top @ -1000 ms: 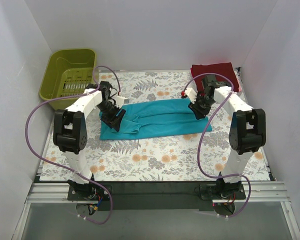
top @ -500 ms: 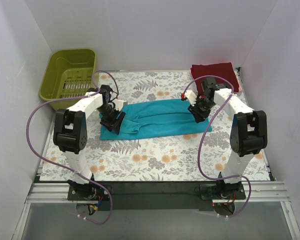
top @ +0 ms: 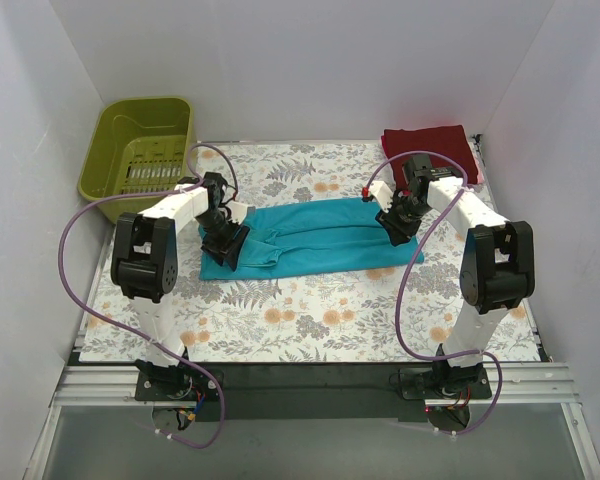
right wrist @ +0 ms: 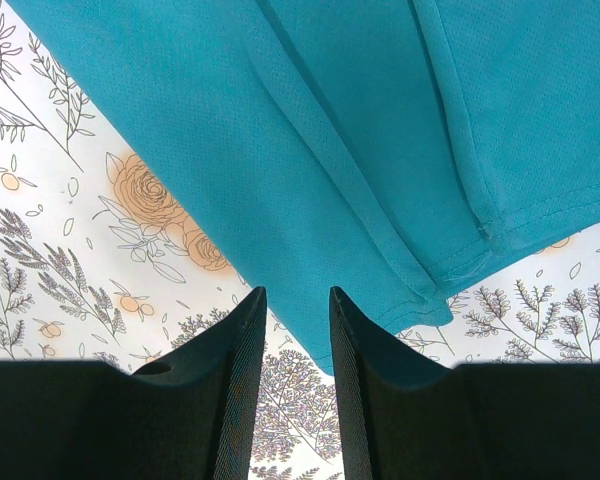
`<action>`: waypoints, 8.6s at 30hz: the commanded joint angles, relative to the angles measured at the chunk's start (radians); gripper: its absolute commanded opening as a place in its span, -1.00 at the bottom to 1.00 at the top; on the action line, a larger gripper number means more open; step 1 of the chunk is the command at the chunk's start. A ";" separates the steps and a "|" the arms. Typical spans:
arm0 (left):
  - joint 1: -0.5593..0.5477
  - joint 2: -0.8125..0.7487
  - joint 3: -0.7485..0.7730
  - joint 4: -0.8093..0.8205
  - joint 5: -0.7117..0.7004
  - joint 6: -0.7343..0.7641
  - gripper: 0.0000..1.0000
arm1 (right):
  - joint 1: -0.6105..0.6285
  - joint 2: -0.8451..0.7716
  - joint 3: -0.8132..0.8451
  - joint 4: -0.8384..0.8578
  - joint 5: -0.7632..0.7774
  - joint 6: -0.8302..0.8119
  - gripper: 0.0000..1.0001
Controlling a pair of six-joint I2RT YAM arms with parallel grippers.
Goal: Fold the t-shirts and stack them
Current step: Fold the tshirt
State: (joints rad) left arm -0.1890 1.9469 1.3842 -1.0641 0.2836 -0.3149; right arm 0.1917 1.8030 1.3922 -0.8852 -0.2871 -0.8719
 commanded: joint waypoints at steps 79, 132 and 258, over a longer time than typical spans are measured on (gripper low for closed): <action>-0.158 0.221 0.507 0.013 0.075 0.180 -0.53 | -0.024 0.226 0.177 -0.012 0.121 -0.214 -0.29; -0.133 0.302 0.668 0.084 -0.086 0.041 -0.31 | -0.037 0.311 0.336 -0.017 0.143 -0.204 -0.33; 0.019 0.259 0.631 0.326 -0.043 -0.265 0.09 | 0.295 0.078 -0.233 0.051 -0.274 0.220 -0.68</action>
State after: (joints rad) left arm -0.1585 2.3203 1.9804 -0.7654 0.1329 -0.5869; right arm 0.4580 1.8866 1.1801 -0.8513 -0.5453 -0.6689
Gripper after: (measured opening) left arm 0.543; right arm 0.155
